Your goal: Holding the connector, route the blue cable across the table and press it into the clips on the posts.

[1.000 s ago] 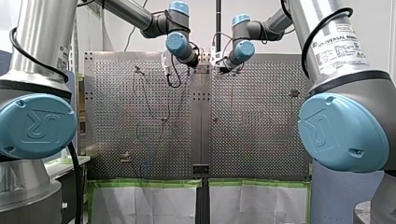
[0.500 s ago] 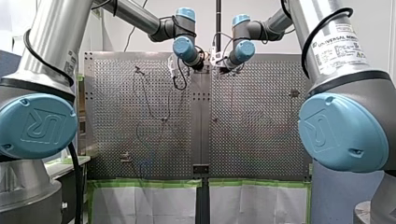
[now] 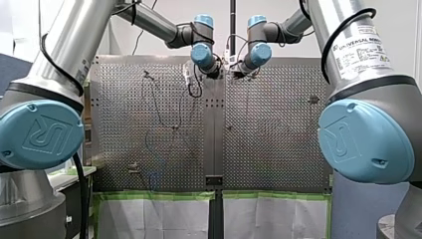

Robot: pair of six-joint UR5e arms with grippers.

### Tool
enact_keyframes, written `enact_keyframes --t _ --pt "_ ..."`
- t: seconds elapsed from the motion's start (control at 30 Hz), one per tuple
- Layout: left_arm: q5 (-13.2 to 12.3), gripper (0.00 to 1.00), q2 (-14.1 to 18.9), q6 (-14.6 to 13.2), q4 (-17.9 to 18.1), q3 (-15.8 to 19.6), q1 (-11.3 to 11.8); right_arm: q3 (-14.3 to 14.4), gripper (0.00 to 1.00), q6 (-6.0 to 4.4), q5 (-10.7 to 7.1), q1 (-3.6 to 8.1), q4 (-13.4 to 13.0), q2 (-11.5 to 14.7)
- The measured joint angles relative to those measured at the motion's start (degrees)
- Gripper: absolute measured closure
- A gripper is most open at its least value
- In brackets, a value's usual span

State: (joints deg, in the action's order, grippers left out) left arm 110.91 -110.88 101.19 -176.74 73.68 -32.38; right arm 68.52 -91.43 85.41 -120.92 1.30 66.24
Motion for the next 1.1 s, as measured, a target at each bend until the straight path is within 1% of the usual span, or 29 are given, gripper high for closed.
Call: enact_keyframes --t 0.37,0.47,0.6,0.67,0.7,0.73,0.77,0.8,0.83,0.87,0.9,0.93,0.97,1.0,1.03,1.1 --pt "-0.22 0.0 -5.45 -0.15 0.92 -5.95 1.42 0.0 1.0 -0.02 0.04 -0.08 0.0 -0.02" --pt "0.47 0.0 -5.89 -0.3 0.6 -7.2 1.5 0.0 1.0 -0.07 -0.03 -0.08 0.0 -0.02" --pt "1.88 0.0 -5.99 -1.03 0.13 -7.68 1.51 0.0 1.0 -0.14 -0.24 -0.01 0.0 -0.01" --pt "2.64 0.22 -5.97 -1.5 -0.12 -7.75 1.49 0.0 1.0 -0.16 -0.29 0.0 0.01 -0.01" --pt "2.99 0.22 -5.99 -1.76 -0.28 -7.76 1.43 0.01 1.0 -0.16 -0.31 0.01 0.0 -0.01" --pt "3.36 0.37 -6.0 -2.06 -0.46 -7.76 1.32 0.0 1.0 -0.17 -0.34 0.04 0.0 0.0" --pt "3.89 0.47 -6.0 -2.55 -0.68 -7.76 1.16 0.0 1.0 -0.17 -0.35 0.06 0.0 0.0" --pt "4.32 0.47 -6.0 -2.96 -0.84 -7.77 1.04 0.0 1.0 -0.17 -0.38 0.08 0.0 0.0" --pt "4.77 0.57 -6.01 -3.38 -1.01 -7.77 0.91 0.0 1.0 -0.17 -0.38 0.1 0.0 0.0" --pt "5.31 0.73 -5.99 -3.86 -1.21 -7.77 0.75 0.0 1.0 -0.17 -0.39 0.12 0.0 0.0" --pt "5.61 0.73 -5.98 -4.14 -1.32 -7.78 0.63 0.0 1.0 -0.17 -0.4 0.15 0.0 0.0" --pt "5.84 0.82 -5.98 -4.35 -1.41 -7.78 0.52 0.0 1.0 -0.17 -0.43 0.16 0.0 0.0" --pt "6.07 0.94 -5.99 -4.53 -1.46 -7.78 0.38 0.0 1.0 -0.18 -0.47 0.18 0.0 0.0" --pt "6.22 0.94 -6.0 -4.63 -1.49 -7.79 0.29 0.0 1.0 -0.17 -0.51 0.18 0.01 0.0" --pt "6.4 1.0 -6.01 -4.7 -1.52 -7.78 0.21 0.0 1.0 -0.18 -0.54 0.19 0.0 0.0" --pt "6.88 1.0 -6.03 -4.8 -1.57 -7.78 0.06 0.0 1.0 -0.22 -0.61 0.19 0.01 0.0"
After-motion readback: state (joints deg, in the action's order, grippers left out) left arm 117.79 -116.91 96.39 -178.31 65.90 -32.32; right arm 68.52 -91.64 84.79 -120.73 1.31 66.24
